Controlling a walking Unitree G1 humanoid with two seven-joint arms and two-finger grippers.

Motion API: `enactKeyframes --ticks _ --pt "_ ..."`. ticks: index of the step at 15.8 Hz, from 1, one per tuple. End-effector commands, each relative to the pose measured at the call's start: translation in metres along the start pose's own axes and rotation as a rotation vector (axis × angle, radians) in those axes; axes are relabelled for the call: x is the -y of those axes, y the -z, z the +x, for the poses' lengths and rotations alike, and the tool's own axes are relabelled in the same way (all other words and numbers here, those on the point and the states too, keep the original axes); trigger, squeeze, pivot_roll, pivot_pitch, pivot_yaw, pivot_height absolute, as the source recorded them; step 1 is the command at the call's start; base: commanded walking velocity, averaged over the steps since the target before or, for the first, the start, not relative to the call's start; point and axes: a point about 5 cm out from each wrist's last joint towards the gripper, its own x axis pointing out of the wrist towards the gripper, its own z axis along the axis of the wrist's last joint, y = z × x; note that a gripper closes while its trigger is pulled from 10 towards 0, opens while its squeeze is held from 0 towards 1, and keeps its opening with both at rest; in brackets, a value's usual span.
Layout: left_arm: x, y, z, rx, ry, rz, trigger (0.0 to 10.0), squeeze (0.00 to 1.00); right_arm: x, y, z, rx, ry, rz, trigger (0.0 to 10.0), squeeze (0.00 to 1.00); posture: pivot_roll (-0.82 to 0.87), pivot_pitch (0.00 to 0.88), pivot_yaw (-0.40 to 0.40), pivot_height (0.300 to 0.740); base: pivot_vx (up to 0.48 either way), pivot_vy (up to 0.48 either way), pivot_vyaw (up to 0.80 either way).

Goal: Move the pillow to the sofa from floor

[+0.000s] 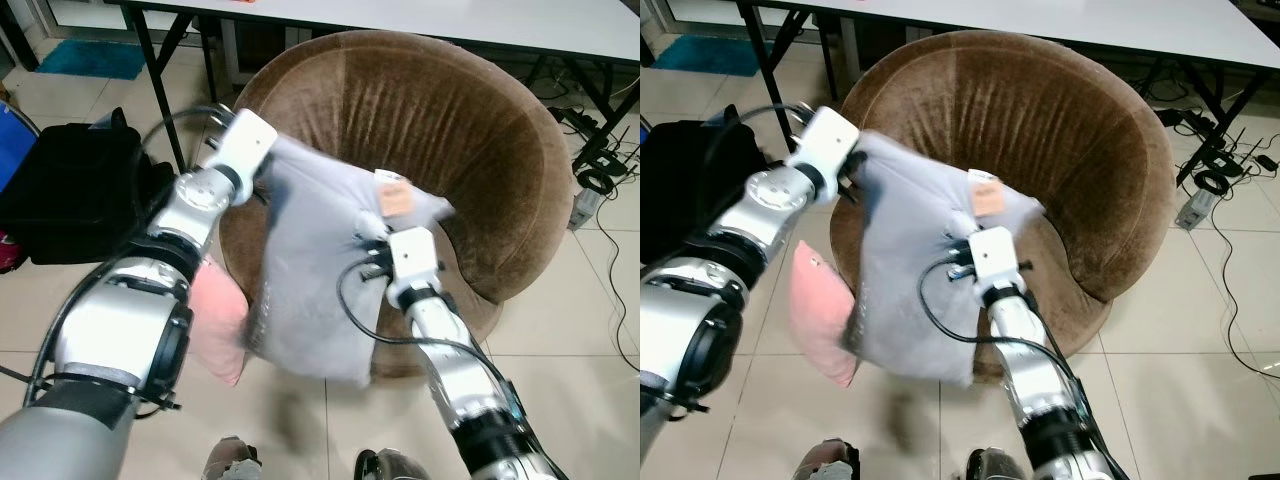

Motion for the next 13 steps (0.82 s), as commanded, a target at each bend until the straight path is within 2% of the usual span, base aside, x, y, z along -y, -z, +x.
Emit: enactKeyframes --ticks 1,6,9,10,11,13 --pt "-0.0081 -0.0041 0.0000 0.002 -0.040 -0.012 10.0 1.00 0.0162 0.0022 -0.0025 -0.011 0.071 0.007 10.0 0.00 -0.03 0.113 -0.044 0.740 0.000 0.000 0.00" --pt "-0.0159 0.0016 -0.0021 -0.037 -0.073 -0.006 10.0 1.00 0.0151 0.0019 -0.0069 -0.022 0.065 0.004 10.0 0.00 -0.03 0.132 -0.047 0.740 0.000 0.000 0.00" --pt "-0.0153 0.0019 -0.0019 -0.047 -0.073 0.013 10.0 1.00 0.0145 0.0029 -0.0090 -0.031 0.064 0.004 10.0 0.00 -0.04 0.139 -0.049 0.740 0.000 0.000 0.00" --pt "-0.0135 0.0025 -0.0015 -0.049 -0.075 -0.002 10.0 0.00 0.0148 0.0033 -0.0100 -0.034 0.063 0.004 10.0 0.00 -0.04 0.145 -0.052 0.740 0.000 0.000 0.00" --pt "-0.0129 0.0025 -0.0014 -0.048 -0.078 -0.014 10.0 0.00 0.0151 0.0034 -0.0104 -0.035 0.063 0.003 10.0 0.00 -0.04 0.145 -0.053 0.740 0.000 0.000 0.00" --pt "-0.0127 0.0040 -0.0015 -0.041 -0.101 -0.091 10.0 0.00 0.0180 0.0029 -0.0102 -0.041 0.067 -0.010 10.0 0.00 -0.04 0.144 -0.058 0.740 0.000 0.000 0.00"
